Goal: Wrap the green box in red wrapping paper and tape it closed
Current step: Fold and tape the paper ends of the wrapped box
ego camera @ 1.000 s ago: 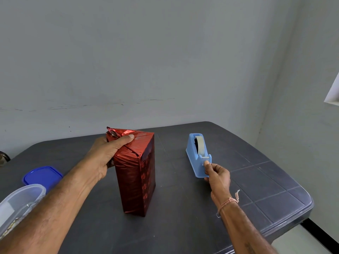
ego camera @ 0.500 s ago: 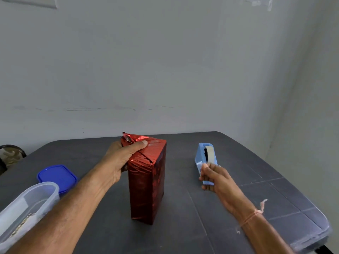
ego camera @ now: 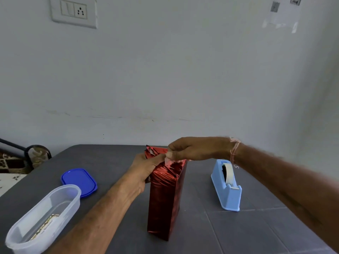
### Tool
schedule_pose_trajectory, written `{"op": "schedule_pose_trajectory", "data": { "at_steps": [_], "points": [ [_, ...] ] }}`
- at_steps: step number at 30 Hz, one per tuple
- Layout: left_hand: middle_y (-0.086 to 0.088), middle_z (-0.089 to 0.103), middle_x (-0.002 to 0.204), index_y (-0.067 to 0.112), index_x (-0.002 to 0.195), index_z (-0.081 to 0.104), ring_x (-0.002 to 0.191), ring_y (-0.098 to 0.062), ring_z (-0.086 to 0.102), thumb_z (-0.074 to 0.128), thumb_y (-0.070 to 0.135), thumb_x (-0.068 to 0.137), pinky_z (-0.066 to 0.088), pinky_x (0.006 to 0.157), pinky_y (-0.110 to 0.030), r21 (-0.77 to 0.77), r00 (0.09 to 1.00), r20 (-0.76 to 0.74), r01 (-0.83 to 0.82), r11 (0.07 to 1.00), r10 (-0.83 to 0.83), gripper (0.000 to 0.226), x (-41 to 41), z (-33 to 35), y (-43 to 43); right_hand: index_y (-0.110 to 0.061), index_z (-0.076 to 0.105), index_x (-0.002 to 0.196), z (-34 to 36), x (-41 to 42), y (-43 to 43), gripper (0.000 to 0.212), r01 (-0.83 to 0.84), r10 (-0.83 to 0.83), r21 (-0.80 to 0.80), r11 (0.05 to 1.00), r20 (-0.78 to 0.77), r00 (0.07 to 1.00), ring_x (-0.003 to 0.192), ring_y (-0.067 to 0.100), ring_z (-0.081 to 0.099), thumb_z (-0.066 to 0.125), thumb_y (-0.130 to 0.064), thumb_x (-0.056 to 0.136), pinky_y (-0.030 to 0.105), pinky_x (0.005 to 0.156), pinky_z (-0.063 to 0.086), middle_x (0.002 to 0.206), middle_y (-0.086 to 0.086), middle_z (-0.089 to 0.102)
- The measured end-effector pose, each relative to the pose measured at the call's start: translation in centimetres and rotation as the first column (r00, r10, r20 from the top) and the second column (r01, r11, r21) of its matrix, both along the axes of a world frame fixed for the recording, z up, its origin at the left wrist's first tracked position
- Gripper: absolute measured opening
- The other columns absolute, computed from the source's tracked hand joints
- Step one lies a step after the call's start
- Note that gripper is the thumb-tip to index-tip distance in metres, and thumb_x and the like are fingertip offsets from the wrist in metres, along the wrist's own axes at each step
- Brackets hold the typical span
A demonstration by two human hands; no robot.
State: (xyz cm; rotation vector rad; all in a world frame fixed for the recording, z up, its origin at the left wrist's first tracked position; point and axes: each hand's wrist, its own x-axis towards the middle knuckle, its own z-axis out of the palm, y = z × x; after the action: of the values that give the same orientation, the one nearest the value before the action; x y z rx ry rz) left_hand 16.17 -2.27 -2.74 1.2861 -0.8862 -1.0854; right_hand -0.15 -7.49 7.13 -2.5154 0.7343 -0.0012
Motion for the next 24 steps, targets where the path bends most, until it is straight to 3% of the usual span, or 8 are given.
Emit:
{"op": "schedule_pose_trajectory", "data": {
  "at_steps": [2, 5, 9, 12, 17, 20, 24],
  "points": [
    [-0.013, 0.08, 0.092, 0.007, 0.1, 0.077, 0.085, -0.027, 0.075, 0.086, 0.033, 0.078, 0.056, 0.08, -0.038, 0.008, 1.0, -0.01, -0.007, 1.0, 0.007, 0.035, -0.2, -0.1, -0.1, -0.037, 0.063, 0.084, 0.0, 0.3, -0.2, 0.027, -0.009, 0.009, -0.008, 1.0, -0.055, 0.998, 0.08, 0.005, 0.052, 0.049, -0.038, 0.106, 0.029, 0.084, 0.045, 0.084, -0.01, 0.056],
    [-0.016, 0.079, 0.098, 0.003, 0.104, 0.076, 0.082, -0.027, 0.072, 0.084, 0.031, 0.081, 0.054, 0.075, -0.037, 0.003, 0.999, -0.035, -0.014, 1.0, 0.014, 0.037, 0.0, -0.3, -0.2, -0.026, 0.063, 0.087, 0.2, 0.9, -0.2, 0.027, -0.01, 0.009, -0.005, 1.0, -0.095, 0.995, 0.08, 0.008, 0.05, 0.047, -0.037, 0.107, 0.031, 0.083, 0.044, 0.084, -0.007, 0.055],
    [-0.018, 0.079, 0.095, 0.002, 0.101, 0.076, 0.08, -0.026, 0.071, 0.084, 0.029, 0.082, 0.054, 0.074, -0.037, 0.011, 0.999, -0.048, -0.007, 1.0, 0.007, 0.034, -0.1, -0.3, -0.2, -0.004, 0.065, 0.112, 0.3, 1.1, -0.4, 0.038, 0.008, -0.013, -0.039, 0.999, -0.138, 0.99, 0.1, 0.015, 0.059, 0.048, -0.037, 0.106, 0.03, 0.096, 0.047, 0.108, 0.006, 0.066],
    [-0.01, 0.075, 0.079, 0.005, 0.094, 0.076, 0.064, -0.018, 0.066, 0.082, 0.03, 0.084, 0.05, 0.058, -0.026, 0.012, 0.999, -0.041, -0.001, 1.0, 0.002, 0.027, 0.0, -0.3, -0.3, -0.008, 0.066, 0.11, 0.3, 1.2, -0.5, 0.034, 0.0, -0.004, -0.026, 1.0, -0.141, 0.99, 0.099, 0.008, 0.059, 0.05, -0.037, 0.105, 0.022, 0.09, 0.045, 0.11, 0.003, 0.067],
    [-0.003, 0.07, 0.065, 0.01, 0.085, 0.074, 0.05, -0.011, 0.059, 0.081, 0.029, 0.085, 0.043, 0.048, -0.021, 0.011, 0.999, -0.041, 0.001, 1.0, 0.0, 0.021, 0.0, -0.4, -0.3, -0.008, 0.064, 0.104, 0.2, 0.8, -0.7, 0.034, -0.001, 0.001, -0.001, 1.0, -0.114, 0.994, 0.097, 0.007, 0.058, 0.052, -0.04, 0.104, 0.03, 0.097, 0.046, 0.101, 0.002, 0.065],
    [0.0, 0.068, 0.059, 0.009, 0.085, 0.073, 0.041, -0.007, 0.056, 0.08, 0.029, 0.086, 0.04, 0.041, -0.018, 0.017, 1.0, -0.028, 0.002, 1.0, -0.002, 0.022, 0.0, -0.3, -0.2, -0.017, 0.066, 0.099, 0.1, 0.8, -0.5, 0.025, -0.005, 0.003, -0.01, 1.0, -0.129, 0.992, 0.089, -0.01, 0.058, 0.053, -0.038, 0.104, 0.018, 0.087, 0.041, 0.094, -0.016, 0.065],
    [-0.003, 0.069, 0.063, 0.002, 0.094, 0.075, 0.043, -0.008, 0.057, 0.079, 0.03, 0.087, 0.041, 0.043, -0.019, 0.026, 0.999, -0.035, -0.004, 1.0, 0.005, 0.029, -0.1, -0.2, -0.2, -0.014, 0.067, 0.108, -0.3, 1.1, -0.5, 0.03, -0.022, 0.008, -0.09, 0.996, -0.153, 0.988, 0.091, 0.0, 0.057, 0.054, -0.04, 0.104, 0.023, 0.085, 0.04, 0.099, -0.012, 0.064]
  ]
}}
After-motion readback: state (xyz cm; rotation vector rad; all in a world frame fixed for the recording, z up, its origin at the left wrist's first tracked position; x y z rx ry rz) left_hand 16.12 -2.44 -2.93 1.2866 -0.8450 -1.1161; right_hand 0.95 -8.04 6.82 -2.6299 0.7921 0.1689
